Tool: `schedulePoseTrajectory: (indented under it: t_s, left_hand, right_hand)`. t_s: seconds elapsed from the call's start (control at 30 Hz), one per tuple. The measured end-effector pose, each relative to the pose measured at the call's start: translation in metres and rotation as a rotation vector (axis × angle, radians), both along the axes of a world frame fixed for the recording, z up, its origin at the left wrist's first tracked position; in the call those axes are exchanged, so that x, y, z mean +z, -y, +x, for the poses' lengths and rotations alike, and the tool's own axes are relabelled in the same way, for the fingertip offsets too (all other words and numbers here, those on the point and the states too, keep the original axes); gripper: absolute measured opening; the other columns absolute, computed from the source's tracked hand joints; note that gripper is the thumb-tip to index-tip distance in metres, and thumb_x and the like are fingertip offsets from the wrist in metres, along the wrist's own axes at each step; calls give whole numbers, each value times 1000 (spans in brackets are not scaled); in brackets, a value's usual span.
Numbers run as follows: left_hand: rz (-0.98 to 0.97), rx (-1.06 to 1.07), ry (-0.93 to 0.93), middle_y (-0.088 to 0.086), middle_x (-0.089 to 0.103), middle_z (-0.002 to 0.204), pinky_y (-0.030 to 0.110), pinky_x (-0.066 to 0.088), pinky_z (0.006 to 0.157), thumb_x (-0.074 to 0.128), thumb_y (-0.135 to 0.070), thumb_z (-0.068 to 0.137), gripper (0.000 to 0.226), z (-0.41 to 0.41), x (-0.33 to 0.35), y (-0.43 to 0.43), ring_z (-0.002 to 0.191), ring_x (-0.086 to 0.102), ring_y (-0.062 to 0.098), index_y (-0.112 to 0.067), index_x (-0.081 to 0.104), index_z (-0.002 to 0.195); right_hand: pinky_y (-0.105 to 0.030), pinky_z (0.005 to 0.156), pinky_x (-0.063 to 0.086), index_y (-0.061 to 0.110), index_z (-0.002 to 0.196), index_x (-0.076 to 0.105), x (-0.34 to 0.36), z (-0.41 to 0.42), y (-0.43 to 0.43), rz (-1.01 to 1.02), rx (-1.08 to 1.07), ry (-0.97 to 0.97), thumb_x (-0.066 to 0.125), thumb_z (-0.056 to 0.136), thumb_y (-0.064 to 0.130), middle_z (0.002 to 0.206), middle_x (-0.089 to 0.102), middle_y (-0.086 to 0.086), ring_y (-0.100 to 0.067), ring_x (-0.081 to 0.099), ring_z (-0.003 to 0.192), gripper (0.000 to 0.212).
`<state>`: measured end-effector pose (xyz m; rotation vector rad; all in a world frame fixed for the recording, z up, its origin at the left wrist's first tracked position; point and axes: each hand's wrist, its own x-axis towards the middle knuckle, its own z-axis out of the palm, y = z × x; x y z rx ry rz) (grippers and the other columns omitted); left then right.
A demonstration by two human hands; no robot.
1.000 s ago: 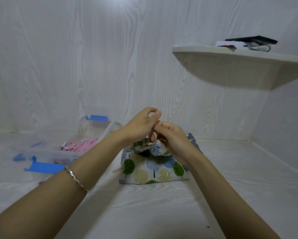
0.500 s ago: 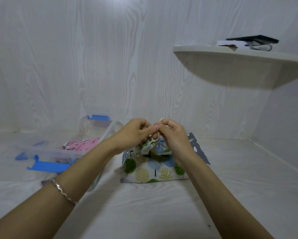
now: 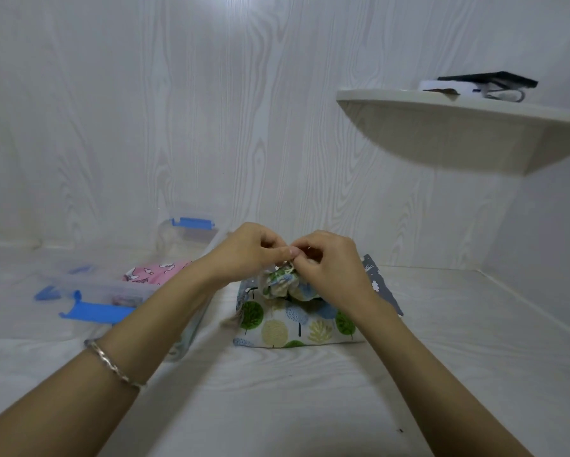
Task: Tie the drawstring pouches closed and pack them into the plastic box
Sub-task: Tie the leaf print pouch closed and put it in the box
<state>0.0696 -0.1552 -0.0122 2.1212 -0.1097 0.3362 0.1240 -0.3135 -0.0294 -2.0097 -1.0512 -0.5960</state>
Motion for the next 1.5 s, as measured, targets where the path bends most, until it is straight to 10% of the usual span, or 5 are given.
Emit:
schedulePoseTrajectory:
  t_s: [0.37, 0.57, 0.97, 1.23, 1.5]
  left_hand:
    - [206, -32, -65, -16, 52, 48, 8, 34, 47, 64, -30, 90, 20, 1, 10, 4, 44, 44, -3, -15, 73, 82]
    - [402, 80, 82, -10, 65, 75, 15, 40, 56, 61, -37, 91, 18, 0, 8, 13, 63, 54, 0, -22, 70, 86]
    - [26, 57, -11, 0, 56, 63, 13, 37, 46, 56, -25, 96, 26, 3, 11, 5, 50, 46, 4, -8, 71, 83]
    - [88, 36, 24, -11, 66, 61, 16, 42, 54, 68, -26, 87, 14, -2, 9, -3, 53, 54, 0, -16, 76, 82]
    - [880, 405, 511, -9, 52, 81, 31, 25, 75, 67, -36, 86, 11, -8, -17, 4, 86, 50, 17, -30, 75, 90]
  right_hand:
    - [-30, 64, 50, 6, 74, 72, 5, 1, 7, 6, -6, -243, 65, 81, 14, 75, 68, -1, -12, 61, 68, 12]
    - [-39, 72, 48, -1, 91, 58, 5, 14, 6, 358, 299, -1204, 59, 59, 11, 91, 50, -22, -31, 51, 83, 34]
    - [-15, 70, 39, 26, 81, 59, -9, 3, 1, 255, -50, -27, 73, 82, 22, 85, 57, 11, -5, 52, 81, 15]
    - [-17, 80, 40, 18, 77, 66, -2, 8, 16, 130, 31, -146, 64, 91, 24, 86, 61, 7, -4, 55, 87, 15]
    - [-30, 75, 51, 8, 79, 61, 11, 27, 25, 99, 191, -747, 47, 101, 20, 76, 66, -8, -18, 60, 71, 28]
